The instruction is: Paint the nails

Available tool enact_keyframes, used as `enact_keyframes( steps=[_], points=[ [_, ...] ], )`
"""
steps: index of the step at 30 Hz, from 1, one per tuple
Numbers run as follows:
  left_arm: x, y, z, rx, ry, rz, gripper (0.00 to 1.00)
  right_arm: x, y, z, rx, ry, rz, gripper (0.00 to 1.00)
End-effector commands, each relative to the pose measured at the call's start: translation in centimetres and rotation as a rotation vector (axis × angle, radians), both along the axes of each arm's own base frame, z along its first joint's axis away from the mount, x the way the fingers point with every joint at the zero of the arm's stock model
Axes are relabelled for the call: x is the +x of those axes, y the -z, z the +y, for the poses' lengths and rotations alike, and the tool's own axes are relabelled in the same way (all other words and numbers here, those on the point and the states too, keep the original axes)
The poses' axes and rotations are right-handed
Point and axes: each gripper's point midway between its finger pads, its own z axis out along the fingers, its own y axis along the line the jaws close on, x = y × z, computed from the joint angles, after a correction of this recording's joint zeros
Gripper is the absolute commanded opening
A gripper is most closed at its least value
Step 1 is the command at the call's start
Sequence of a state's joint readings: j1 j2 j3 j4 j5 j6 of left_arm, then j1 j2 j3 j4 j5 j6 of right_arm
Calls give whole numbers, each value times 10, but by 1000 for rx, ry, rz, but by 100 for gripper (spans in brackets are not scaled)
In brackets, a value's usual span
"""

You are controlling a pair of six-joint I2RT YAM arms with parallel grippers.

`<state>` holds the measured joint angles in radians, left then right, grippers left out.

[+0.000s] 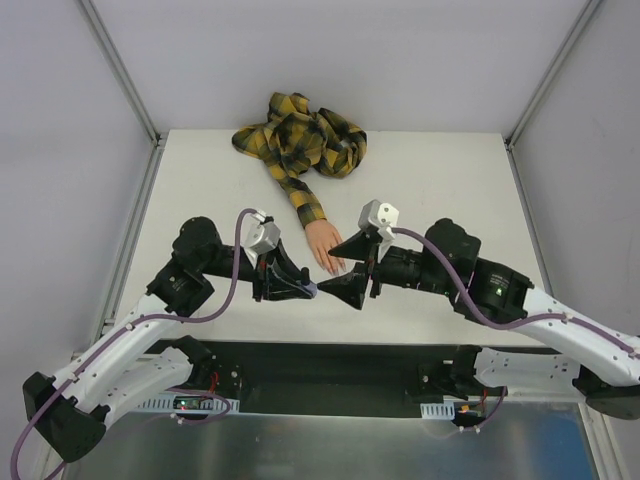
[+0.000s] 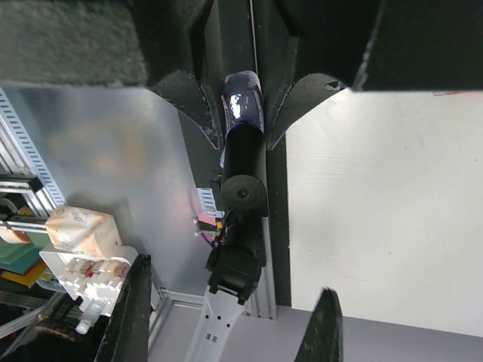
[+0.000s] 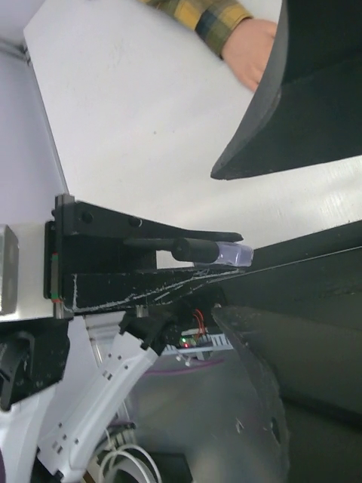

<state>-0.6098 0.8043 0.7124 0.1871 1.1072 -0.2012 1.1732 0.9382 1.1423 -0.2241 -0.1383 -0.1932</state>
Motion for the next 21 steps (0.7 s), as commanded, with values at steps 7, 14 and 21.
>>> enact_keyframes(
  steps=[7, 14, 21],
  points=[
    [-29, -25, 3, -67, 176, -62, 0, -19, -15, 25, 51, -219, -19, 64],
    [-33, -25, 3, -67, 199, -61, 0, -20, -21, 27, 71, -274, -10, 61],
    [-36, -25, 4, -68, 212, -60, 0, -21, -18, 41, 65, -322, 14, 56]
  ],
)
